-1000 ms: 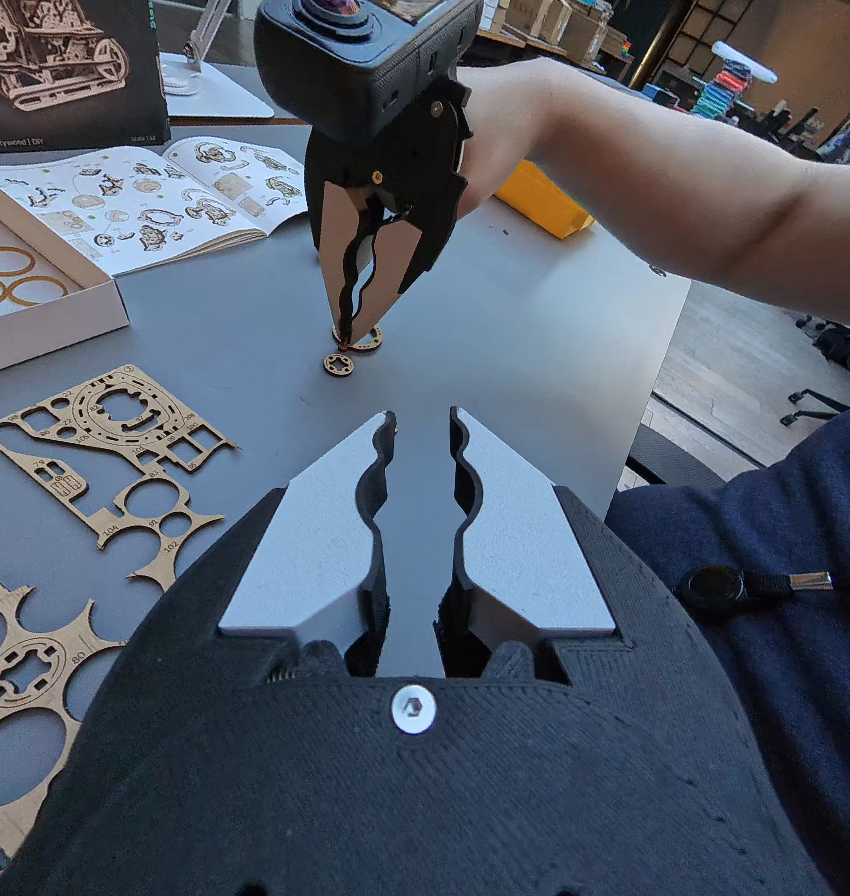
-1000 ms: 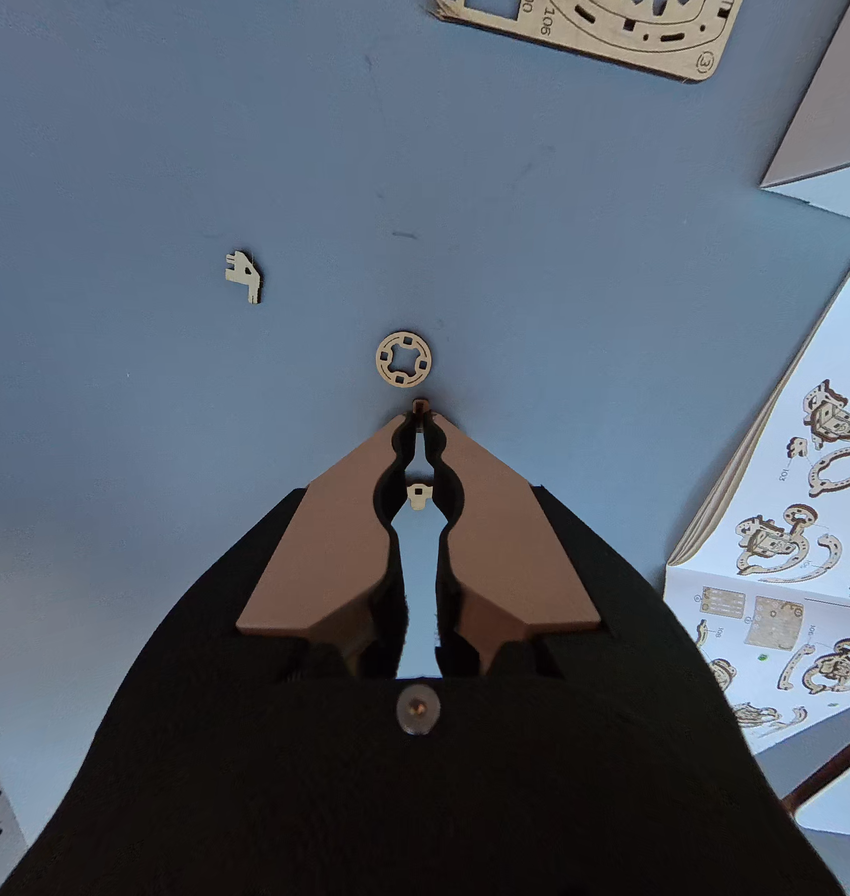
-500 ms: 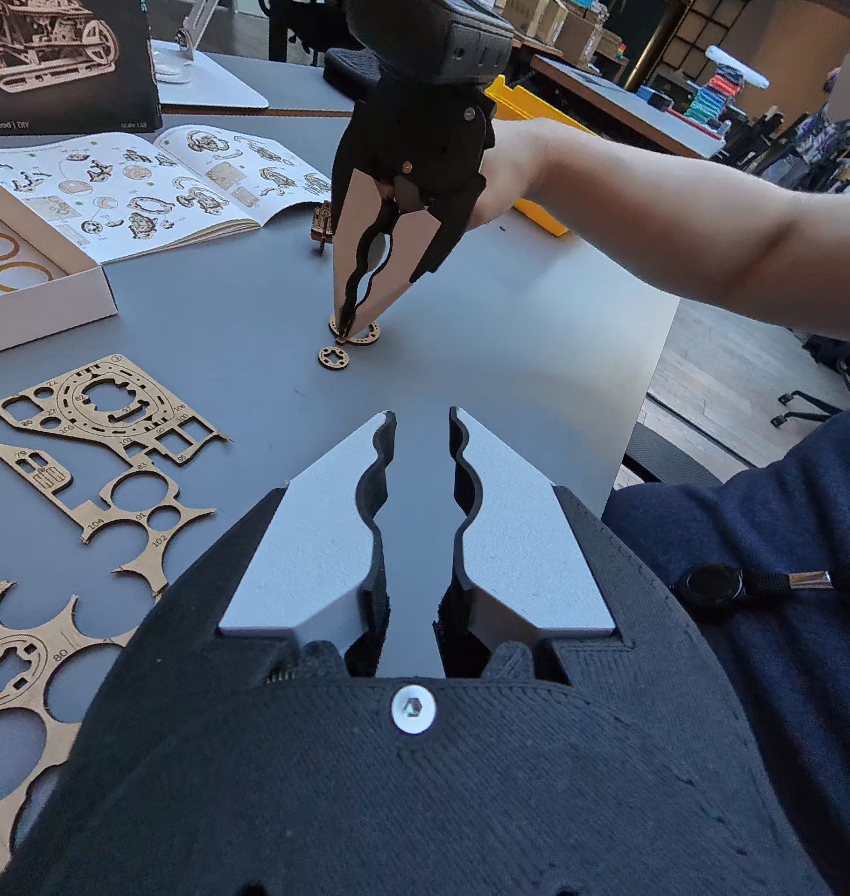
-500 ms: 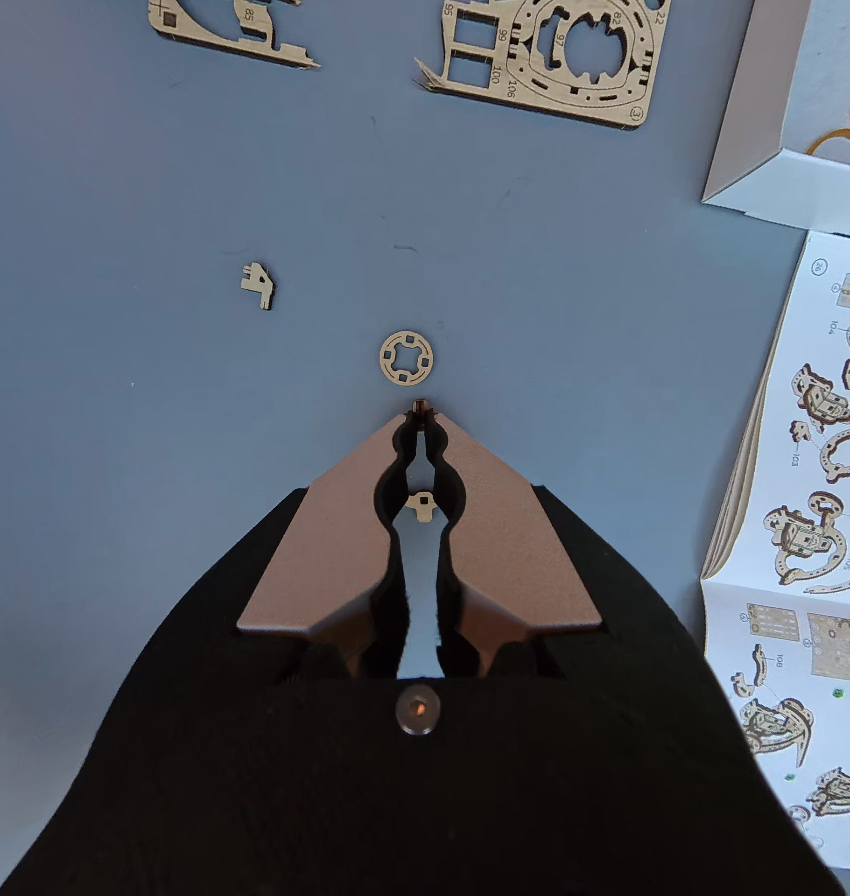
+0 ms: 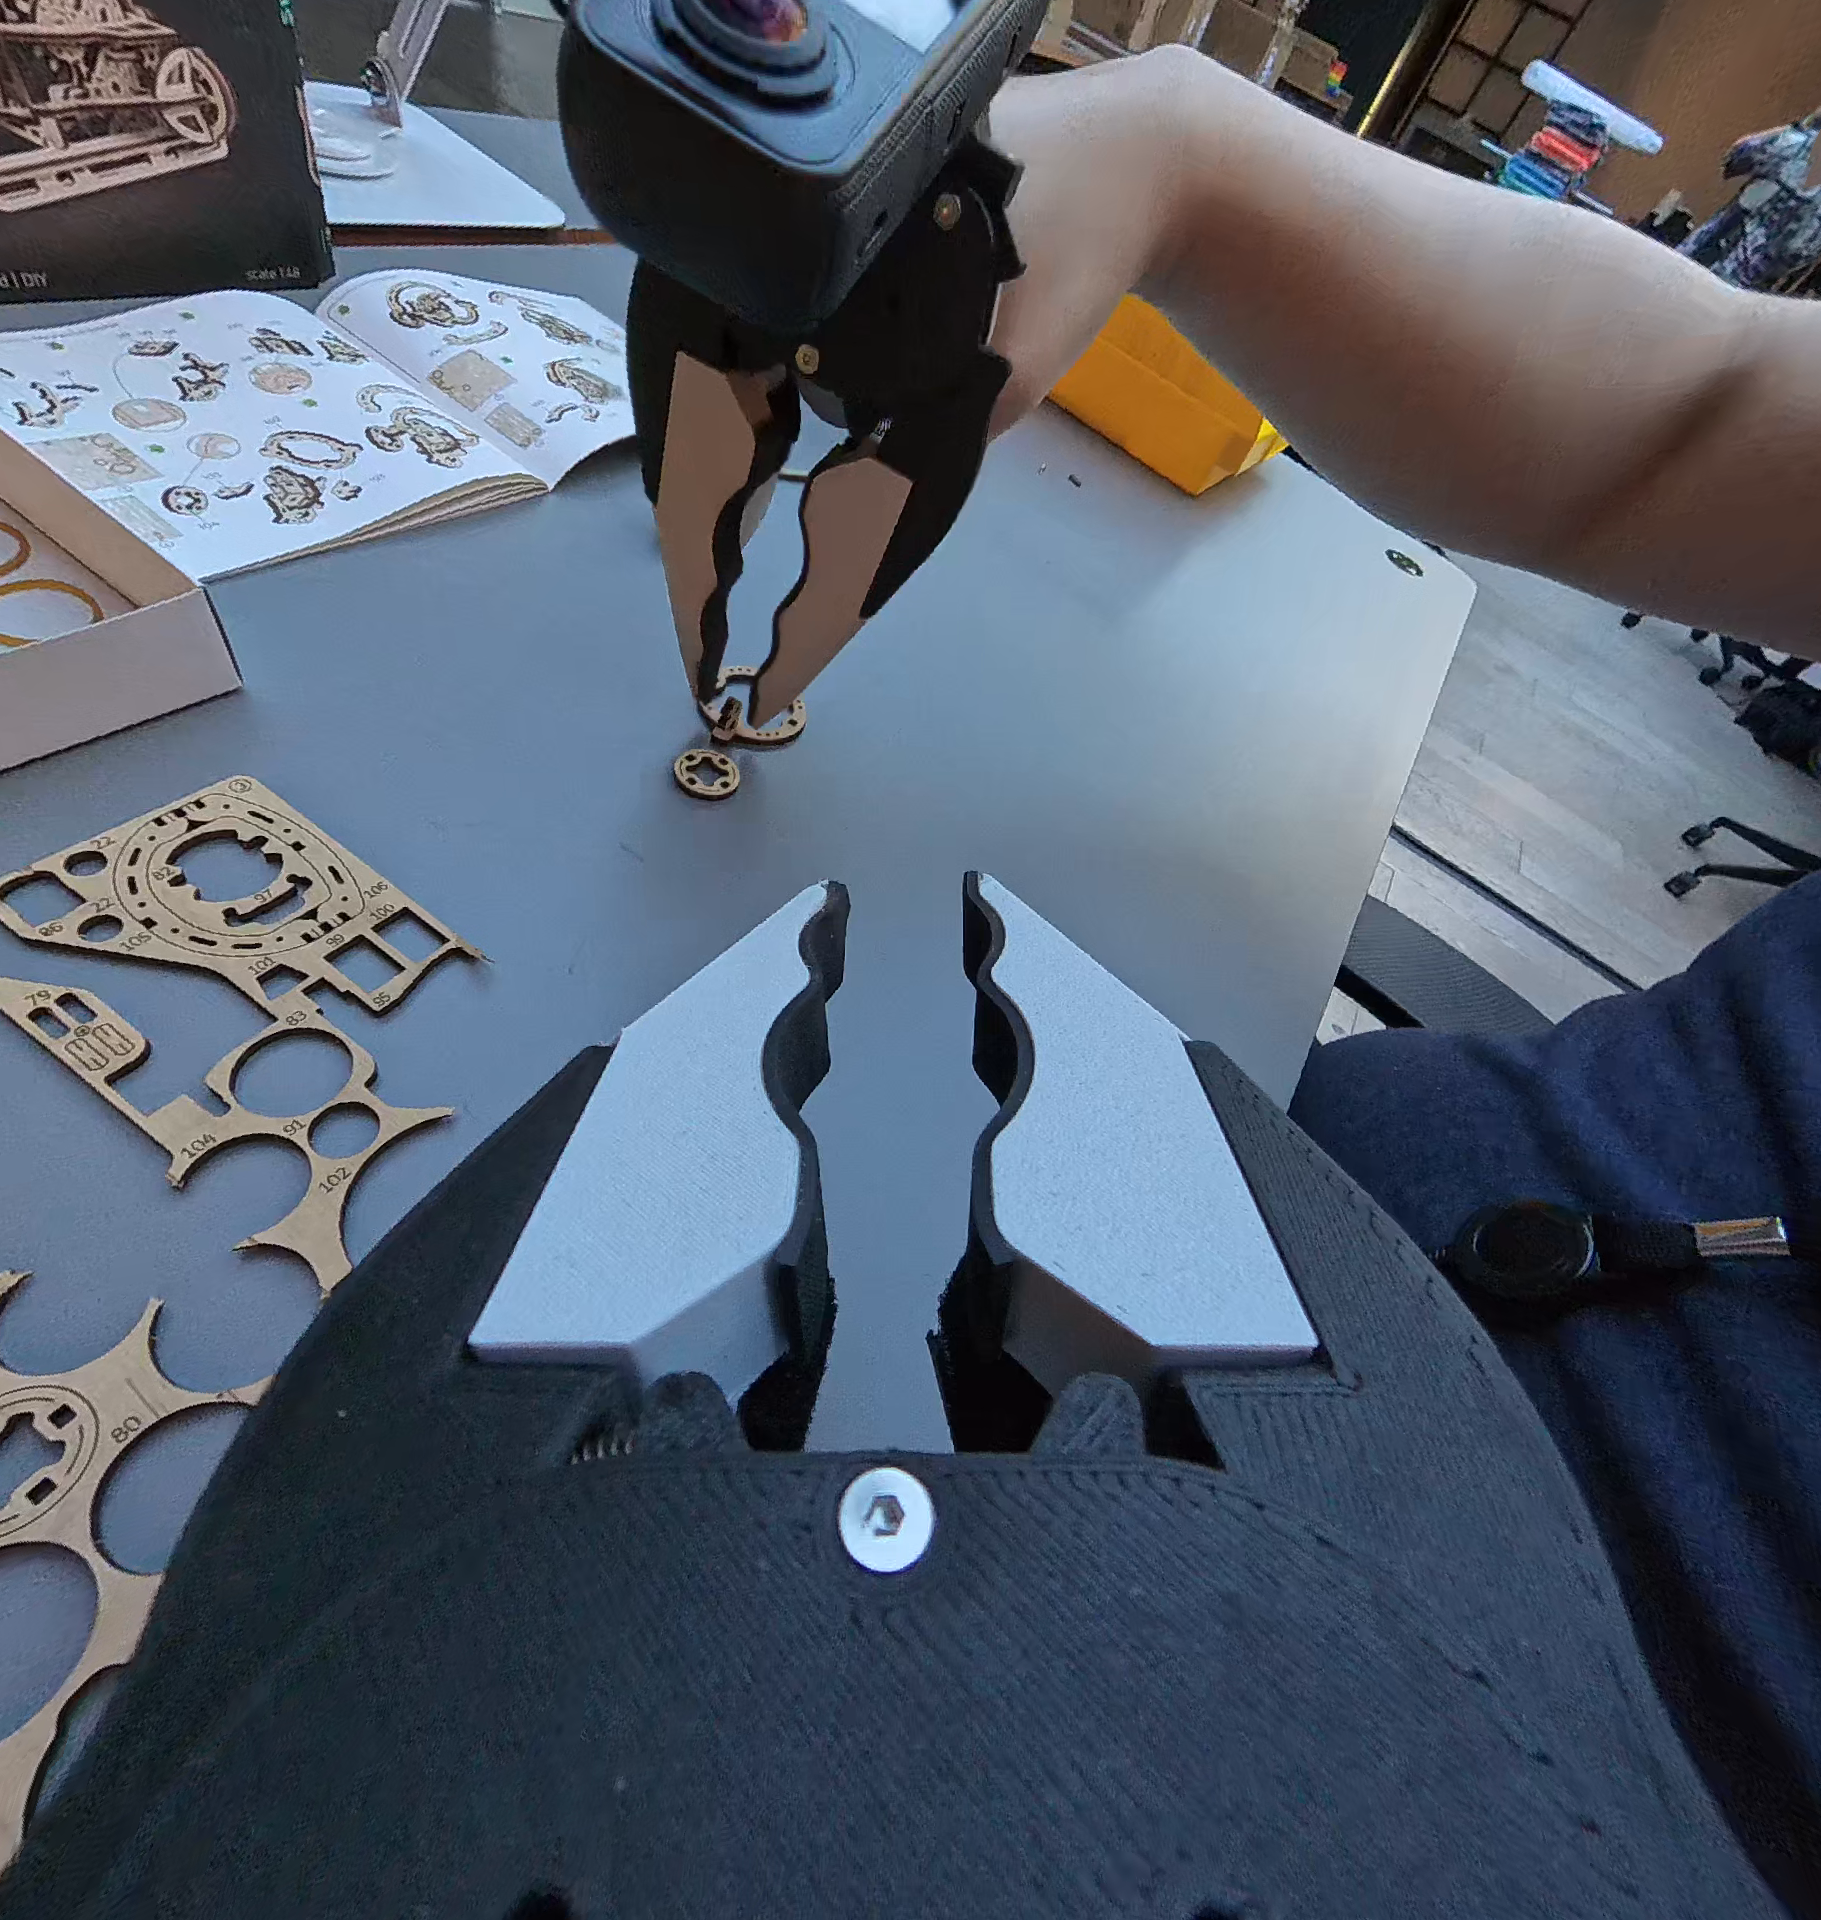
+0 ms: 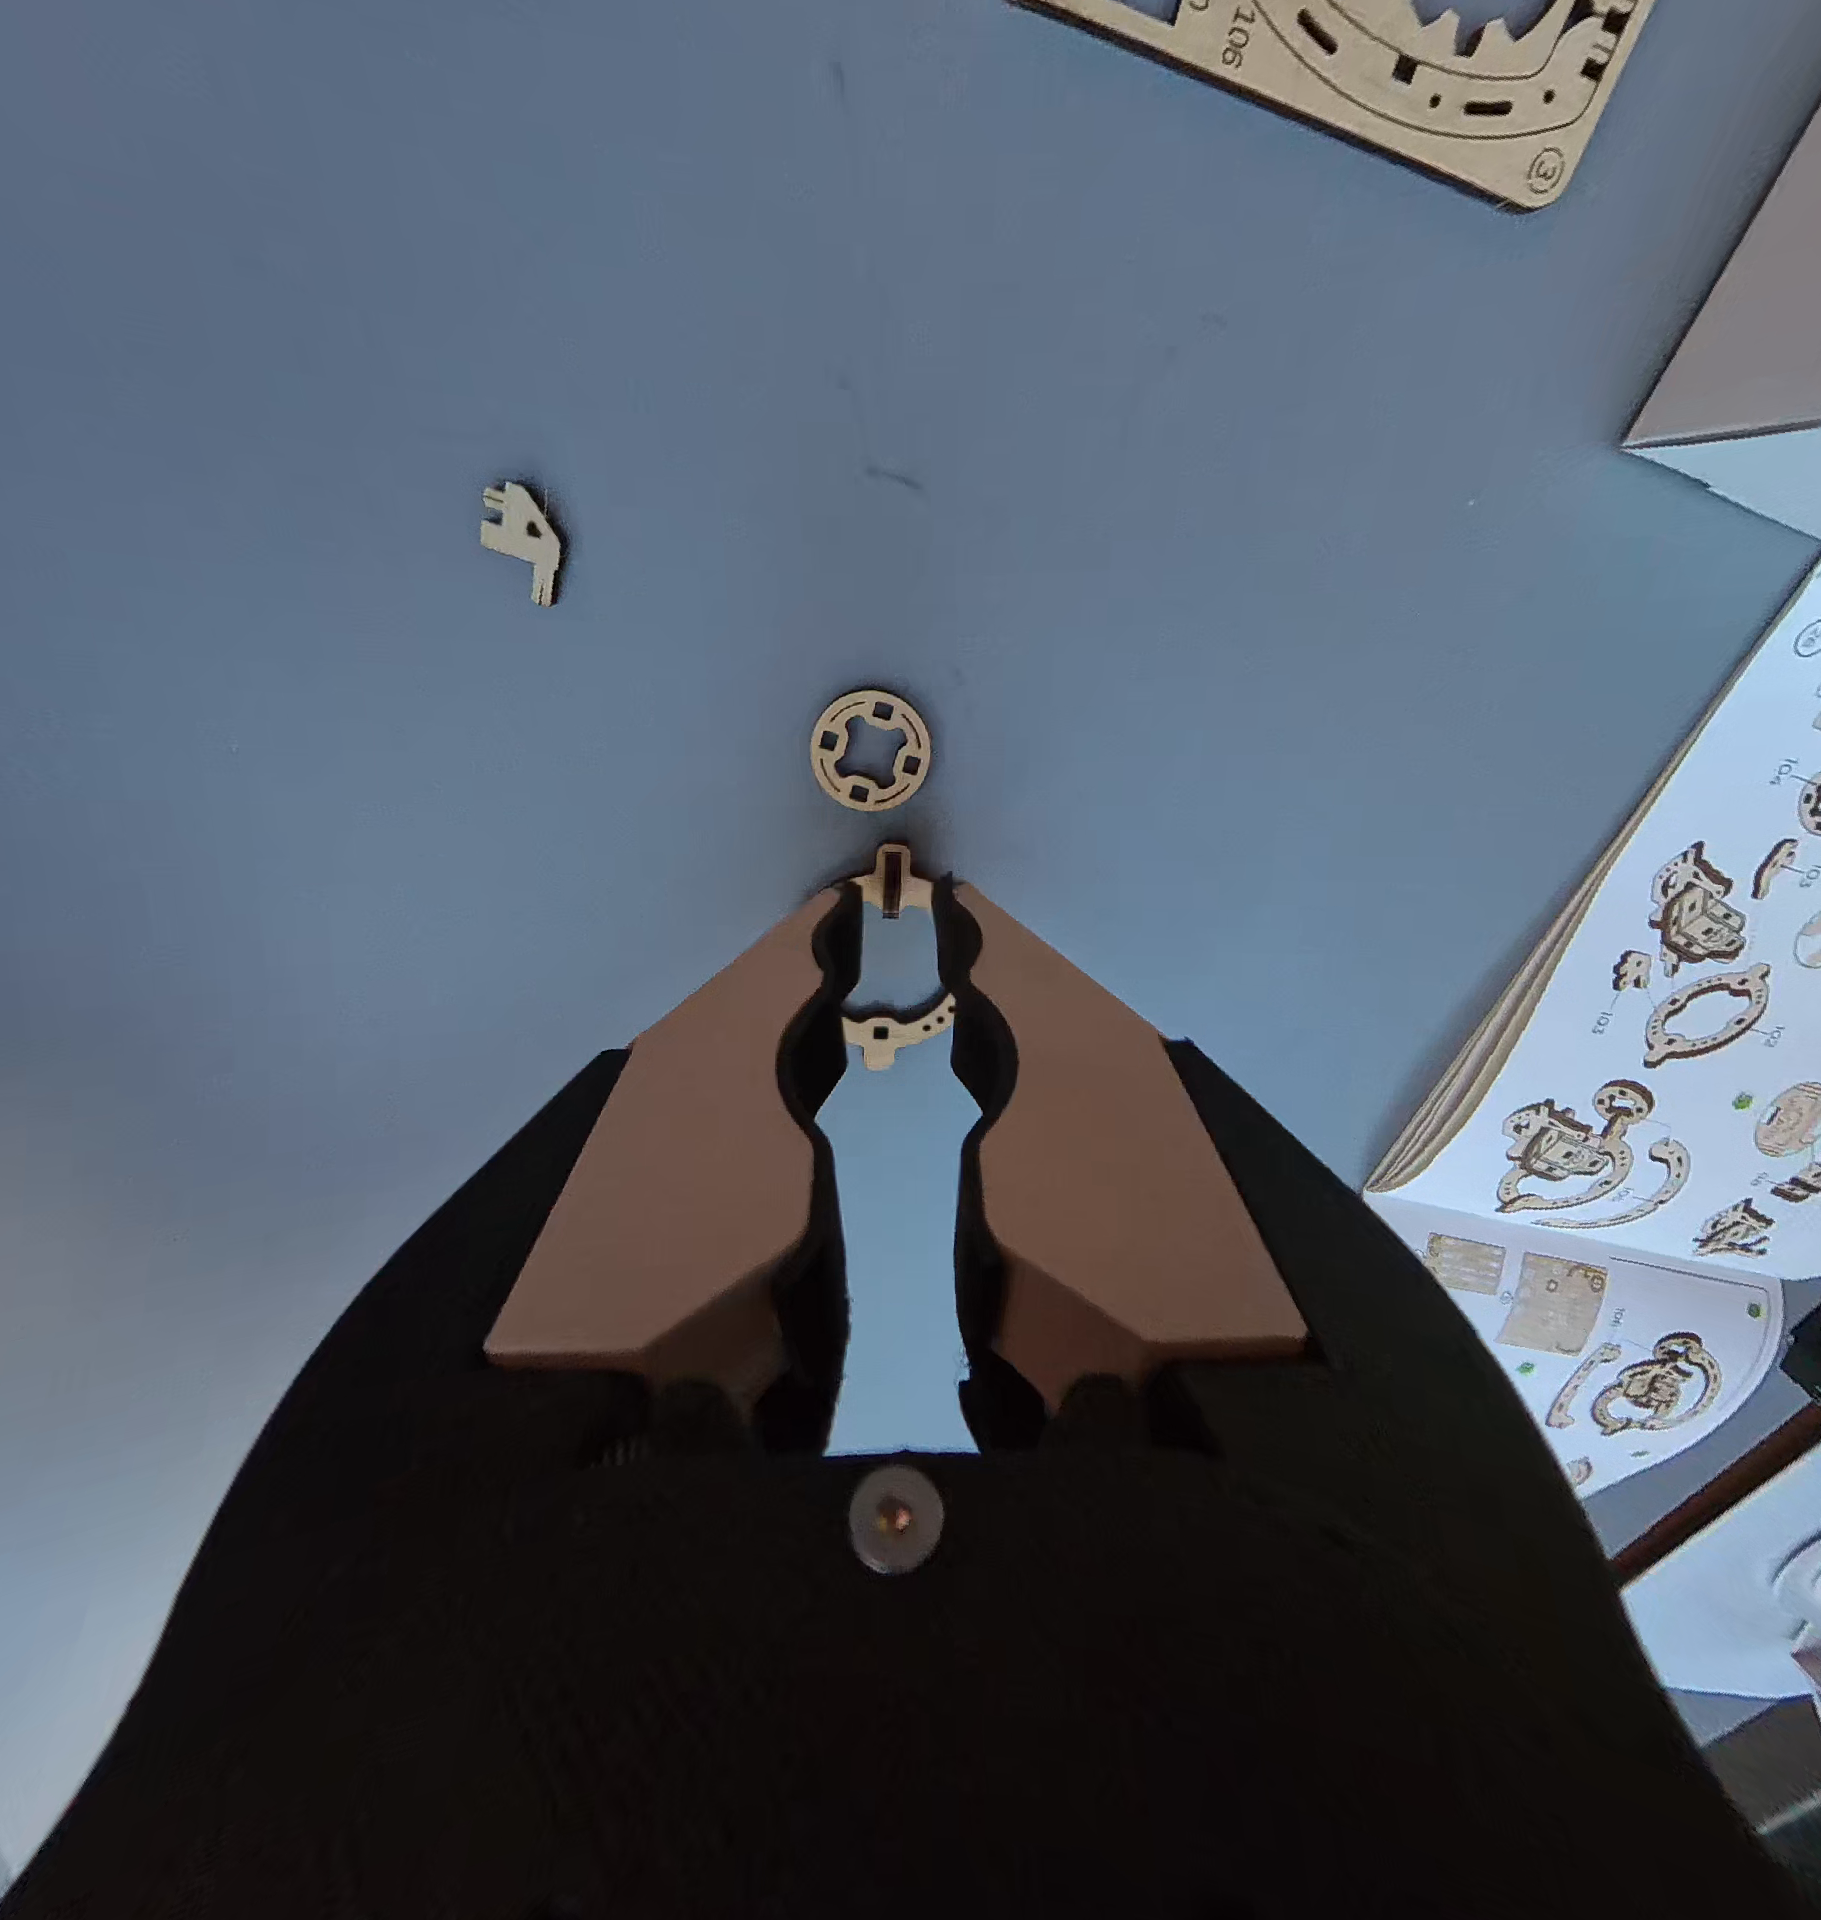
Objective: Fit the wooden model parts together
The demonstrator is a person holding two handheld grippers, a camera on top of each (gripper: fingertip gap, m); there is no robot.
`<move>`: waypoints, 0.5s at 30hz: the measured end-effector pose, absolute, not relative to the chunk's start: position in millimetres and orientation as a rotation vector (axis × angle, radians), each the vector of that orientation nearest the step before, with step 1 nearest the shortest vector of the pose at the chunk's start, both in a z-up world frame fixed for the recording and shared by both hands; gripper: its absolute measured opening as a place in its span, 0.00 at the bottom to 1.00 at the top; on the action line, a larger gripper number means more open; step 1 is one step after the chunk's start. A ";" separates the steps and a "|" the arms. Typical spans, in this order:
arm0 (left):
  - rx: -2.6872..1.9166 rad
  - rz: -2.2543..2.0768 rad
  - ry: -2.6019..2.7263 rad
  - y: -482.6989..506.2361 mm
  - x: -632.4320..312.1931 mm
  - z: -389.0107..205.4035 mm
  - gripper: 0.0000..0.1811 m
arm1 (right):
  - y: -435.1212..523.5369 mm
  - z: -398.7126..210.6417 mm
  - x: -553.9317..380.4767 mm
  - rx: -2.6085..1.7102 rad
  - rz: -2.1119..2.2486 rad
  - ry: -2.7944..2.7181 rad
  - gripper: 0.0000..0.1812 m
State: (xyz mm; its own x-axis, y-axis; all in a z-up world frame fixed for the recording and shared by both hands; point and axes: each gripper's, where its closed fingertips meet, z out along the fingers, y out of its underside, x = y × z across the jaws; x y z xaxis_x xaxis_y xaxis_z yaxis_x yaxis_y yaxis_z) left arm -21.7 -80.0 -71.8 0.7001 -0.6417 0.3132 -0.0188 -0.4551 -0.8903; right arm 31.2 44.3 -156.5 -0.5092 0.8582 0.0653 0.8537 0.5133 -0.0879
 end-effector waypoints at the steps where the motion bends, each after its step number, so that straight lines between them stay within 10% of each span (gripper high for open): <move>1: -1.929 -0.797 0.511 -80.3 -21.8 -72.5 0.11 | 43.5 -157.3 30.5 -1.504 0.066 -2.651 0.04; 15: -1.935 -0.807 0.508 -81.8 -21.2 -77.5 0.11 | 43.4 -156.6 29.5 -1.475 0.308 -2.503 0.00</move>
State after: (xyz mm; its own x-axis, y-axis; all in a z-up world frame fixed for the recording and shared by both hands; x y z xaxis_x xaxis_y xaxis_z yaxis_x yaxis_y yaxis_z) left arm -21.2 -81.8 -77.5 0.6961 -0.6401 0.3251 -0.0167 -0.4672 -0.8840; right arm 29.5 43.4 -156.6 -0.4723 0.8776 0.0818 0.8317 0.4744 -0.2883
